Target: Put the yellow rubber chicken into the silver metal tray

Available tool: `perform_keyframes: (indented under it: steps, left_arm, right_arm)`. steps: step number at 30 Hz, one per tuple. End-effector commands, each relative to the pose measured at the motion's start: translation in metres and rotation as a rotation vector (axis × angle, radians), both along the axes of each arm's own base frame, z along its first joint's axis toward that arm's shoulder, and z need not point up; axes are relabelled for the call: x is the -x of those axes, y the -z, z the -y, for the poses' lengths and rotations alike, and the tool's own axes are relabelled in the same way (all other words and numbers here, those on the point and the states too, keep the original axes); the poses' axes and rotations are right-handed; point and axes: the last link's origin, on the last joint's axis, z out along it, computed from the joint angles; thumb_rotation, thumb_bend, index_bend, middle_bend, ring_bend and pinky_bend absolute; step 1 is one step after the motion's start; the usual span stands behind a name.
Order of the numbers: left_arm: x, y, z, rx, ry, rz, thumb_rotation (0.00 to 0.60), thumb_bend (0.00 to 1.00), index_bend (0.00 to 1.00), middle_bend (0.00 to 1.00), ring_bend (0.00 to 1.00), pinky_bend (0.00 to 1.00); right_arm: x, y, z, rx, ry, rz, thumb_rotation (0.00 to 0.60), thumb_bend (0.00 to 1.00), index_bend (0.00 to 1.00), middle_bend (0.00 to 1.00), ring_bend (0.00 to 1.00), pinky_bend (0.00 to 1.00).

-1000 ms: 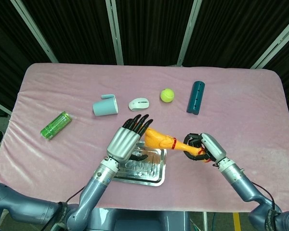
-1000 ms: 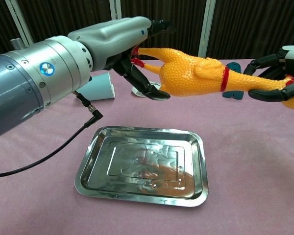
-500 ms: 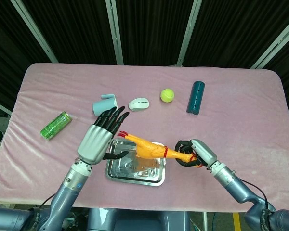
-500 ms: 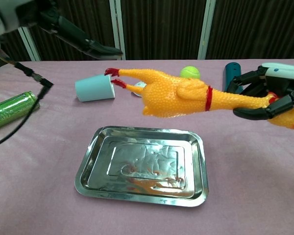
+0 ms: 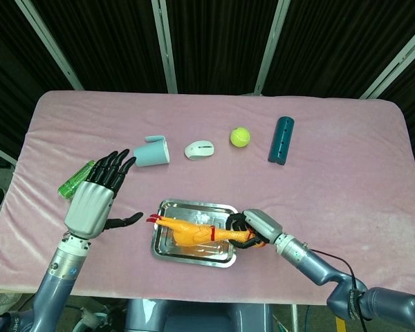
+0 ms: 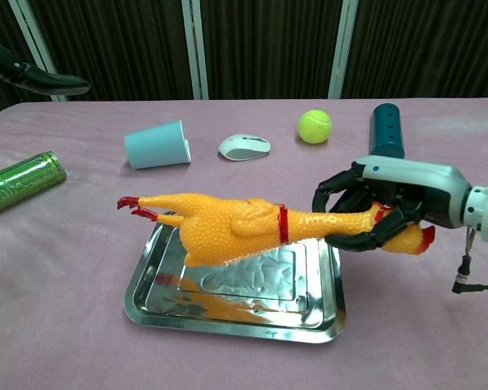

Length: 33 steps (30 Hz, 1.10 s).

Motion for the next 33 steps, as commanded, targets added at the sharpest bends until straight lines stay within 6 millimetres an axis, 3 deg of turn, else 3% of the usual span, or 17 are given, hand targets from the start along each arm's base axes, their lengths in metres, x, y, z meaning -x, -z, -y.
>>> perform_keyframes:
  steps: [1, 4, 8, 11, 13, 16, 21, 27, 33]
  left_arm:
    - [0.010, -0.001, -0.001, 0.004, -0.033, 0.002, 0.576, 0.08, 0.00, 0.00, 0.00, 0.12]
    - [0.018, -0.002, -0.004, 0.011, -0.057, 0.009, 0.576, 0.08, 0.00, 0.00, 0.00, 0.12]
    - [0.021, -0.003, -0.006, 0.012, -0.064, 0.015, 0.575, 0.08, 0.00, 0.00, 0.00, 0.12]
    - [0.022, -0.004, -0.008, 0.011, -0.067, 0.018, 0.575, 0.08, 0.00, 0.00, 0.00, 0.12]
    - [0.022, -0.004, -0.009, 0.011, -0.068, 0.022, 0.575, 0.08, 0.00, 0.00, 0.00, 0.12]
    - [0.022, -0.004, -0.010, 0.012, -0.069, 0.023, 0.577, 0.08, 0.00, 0.00, 0.00, 0.12]
    - [0.023, -0.005, -0.011, 0.006, -0.073, 0.027, 0.574, 0.08, 0.00, 0.00, 0.00, 0.12]
    - [0.026, -0.007, -0.011, -0.001, -0.078, 0.028, 0.575, 0.08, 0.00, 0.00, 0.00, 0.12]
    - [0.037, -0.014, -0.012, -0.022, -0.110, 0.013, 0.567, 0.08, 0.00, 0.00, 0.00, 0.11]
  right_arm:
    - [0.000, 0.014, 0.004, 0.020, -0.034, -0.052, 0.600, 0.93, 1.00, 0.81, 0.77, 0.89]
    - [0.003, 0.024, 0.006, 0.039, -0.052, -0.094, 0.600, 0.93, 0.98, 0.81, 0.72, 0.84]
    - [0.010, 0.029, 0.006, 0.053, -0.068, -0.143, 0.600, 0.90, 0.78, 0.72, 0.59, 0.71]
    - [0.016, 0.031, 0.005, 0.059, -0.104, -0.197, 0.600, 0.63, 0.46, 0.50, 0.36, 0.44]
    - [0.018, 0.031, 0.005, 0.058, -0.128, -0.233, 0.600, 0.41, 0.19, 0.31, 0.17, 0.24]
    - [0.019, 0.027, 0.006, 0.057, -0.155, -0.279, 0.600, 0.20, 0.01, 0.16, 0.03, 0.09]
    - [0.018, 0.014, 0.007, 0.093, -0.160, -0.288, 0.600, 0.09, 0.00, 0.06, 0.00, 0.02]
    - [0.018, -0.008, 0.008, 0.152, -0.156, -0.281, 0.600, 0.08, 0.00, 0.05, 0.00, 0.02]
    - [0.026, -0.048, 0.014, 0.261, -0.122, -0.265, 0.600, 0.09, 0.00, 0.08, 0.01, 0.07]
